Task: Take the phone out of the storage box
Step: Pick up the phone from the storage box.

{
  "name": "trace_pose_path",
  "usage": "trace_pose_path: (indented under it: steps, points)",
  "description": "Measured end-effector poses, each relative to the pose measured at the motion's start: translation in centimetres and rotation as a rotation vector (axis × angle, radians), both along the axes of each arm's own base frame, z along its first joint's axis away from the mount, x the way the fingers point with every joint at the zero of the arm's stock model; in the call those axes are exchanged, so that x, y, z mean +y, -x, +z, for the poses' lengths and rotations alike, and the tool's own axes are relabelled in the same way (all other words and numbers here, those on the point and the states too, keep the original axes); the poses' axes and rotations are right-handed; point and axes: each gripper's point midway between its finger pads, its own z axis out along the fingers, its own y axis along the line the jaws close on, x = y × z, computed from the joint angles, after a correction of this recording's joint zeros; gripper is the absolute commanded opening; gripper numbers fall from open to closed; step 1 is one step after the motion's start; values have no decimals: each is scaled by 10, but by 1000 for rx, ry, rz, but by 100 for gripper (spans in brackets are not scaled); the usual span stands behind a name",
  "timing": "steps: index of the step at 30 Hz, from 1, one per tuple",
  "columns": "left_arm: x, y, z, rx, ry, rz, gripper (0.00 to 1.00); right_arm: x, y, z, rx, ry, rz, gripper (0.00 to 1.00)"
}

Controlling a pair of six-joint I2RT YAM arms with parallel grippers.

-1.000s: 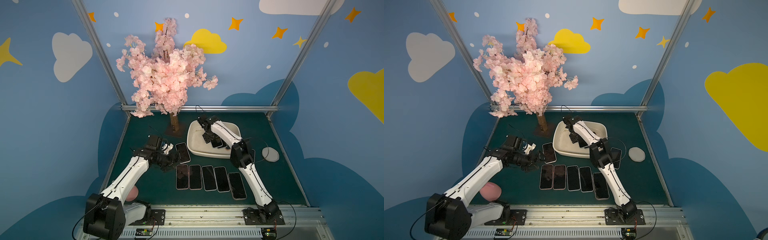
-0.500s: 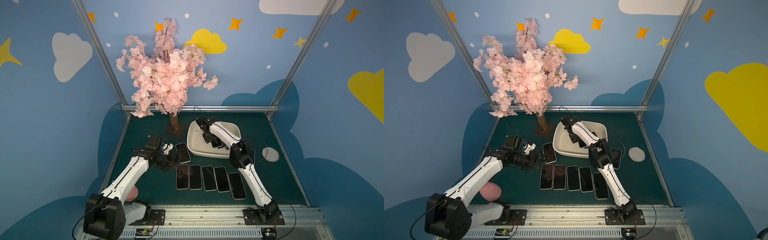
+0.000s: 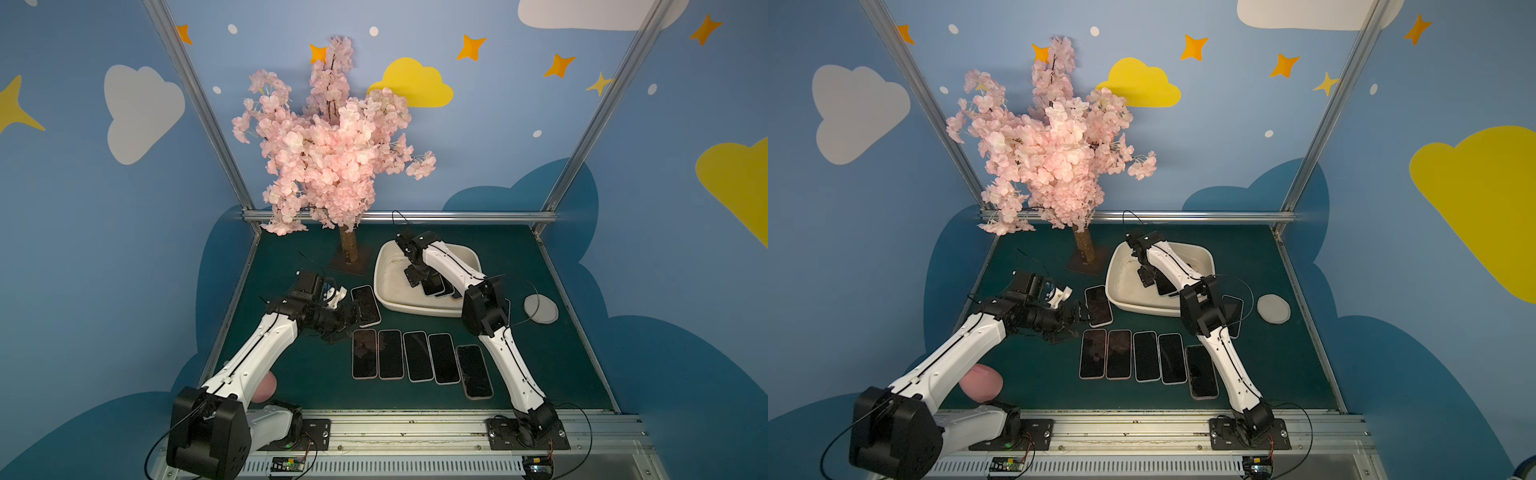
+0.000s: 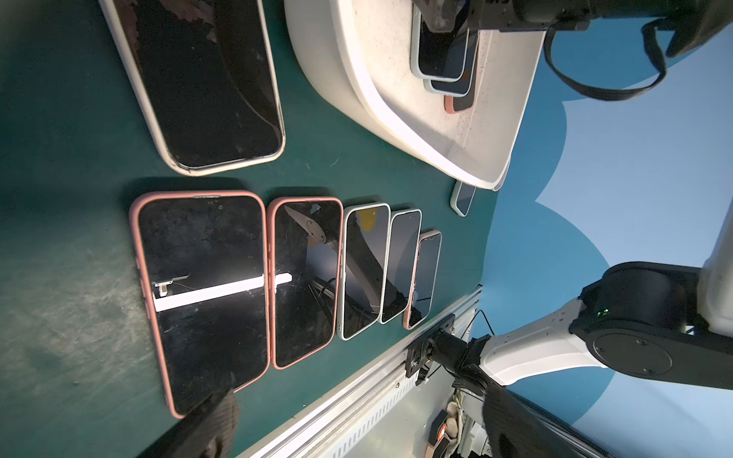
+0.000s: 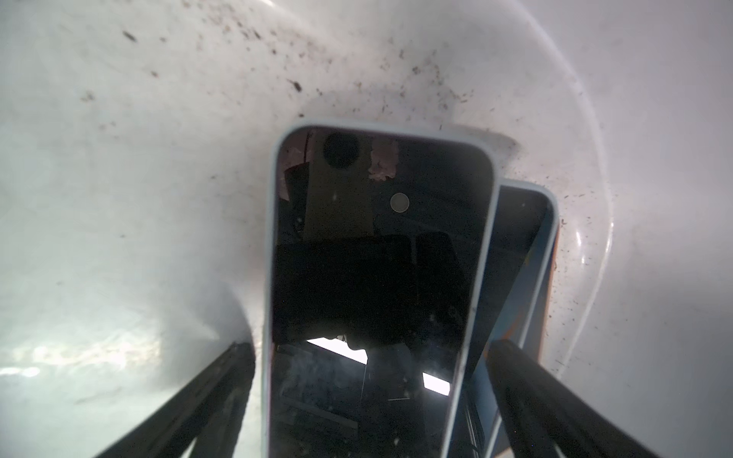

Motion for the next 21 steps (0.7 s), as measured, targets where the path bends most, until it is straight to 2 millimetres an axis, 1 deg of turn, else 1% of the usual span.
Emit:
trace_pose_path:
  steps: [16,19,21]
  points:
    - [0,1,0,0,-1,1,100,1,-2,-1,-4,-6,-5,98]
    - [1,1,-1,2,-5,0,100,1,-3,-2,-4,-11,-7,94]
    - [1,2,-1,6,-6,0,100,2,-3,-3,1,-19,-8,88]
